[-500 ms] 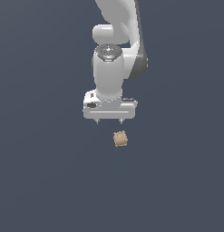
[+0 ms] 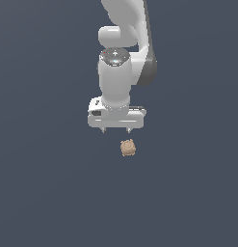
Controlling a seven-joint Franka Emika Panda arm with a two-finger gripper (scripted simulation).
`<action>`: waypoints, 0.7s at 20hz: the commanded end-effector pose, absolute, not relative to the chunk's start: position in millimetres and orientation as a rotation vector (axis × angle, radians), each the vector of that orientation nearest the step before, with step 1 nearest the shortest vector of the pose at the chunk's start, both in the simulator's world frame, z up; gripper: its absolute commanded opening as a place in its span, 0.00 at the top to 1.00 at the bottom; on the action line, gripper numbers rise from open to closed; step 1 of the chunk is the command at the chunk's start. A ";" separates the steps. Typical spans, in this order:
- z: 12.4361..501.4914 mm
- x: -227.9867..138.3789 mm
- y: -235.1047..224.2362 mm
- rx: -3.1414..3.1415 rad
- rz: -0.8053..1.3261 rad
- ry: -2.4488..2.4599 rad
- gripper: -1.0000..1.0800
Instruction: Pick up the object and move it to a goal position.
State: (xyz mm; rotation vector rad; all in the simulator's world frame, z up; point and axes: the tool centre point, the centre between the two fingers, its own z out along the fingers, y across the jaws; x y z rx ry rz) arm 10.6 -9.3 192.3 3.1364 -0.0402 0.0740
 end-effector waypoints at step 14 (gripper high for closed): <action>149.3 12.2 14.2 3.134 0.044 0.108 0.04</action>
